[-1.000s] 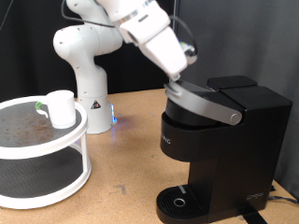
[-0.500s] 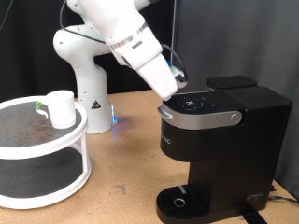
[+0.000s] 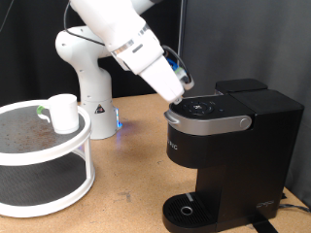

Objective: Make a cup of coffee with the keurig machine

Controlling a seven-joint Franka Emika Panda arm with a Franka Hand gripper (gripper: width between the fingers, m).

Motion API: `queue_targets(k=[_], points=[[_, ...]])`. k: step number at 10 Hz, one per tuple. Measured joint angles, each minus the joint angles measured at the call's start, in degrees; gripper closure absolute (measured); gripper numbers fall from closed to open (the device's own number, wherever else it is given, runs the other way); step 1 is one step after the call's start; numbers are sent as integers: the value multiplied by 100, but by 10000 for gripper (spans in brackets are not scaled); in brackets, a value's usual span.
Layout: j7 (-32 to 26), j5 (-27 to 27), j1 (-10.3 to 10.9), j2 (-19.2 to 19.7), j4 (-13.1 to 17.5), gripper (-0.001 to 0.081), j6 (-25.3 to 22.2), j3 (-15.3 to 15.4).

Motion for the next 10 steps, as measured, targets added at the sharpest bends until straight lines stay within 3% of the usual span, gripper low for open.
queue_targets(k=[2,5,7,10], points=[[-248,730,0,-98,175,803,-313,-120],[-96,832,-28,-219,599,803,-1217,-314],[-177,903,-28,-239,494,803,-904,-297],[-602,1063,-123,-754,-96,803,-297,-349]])
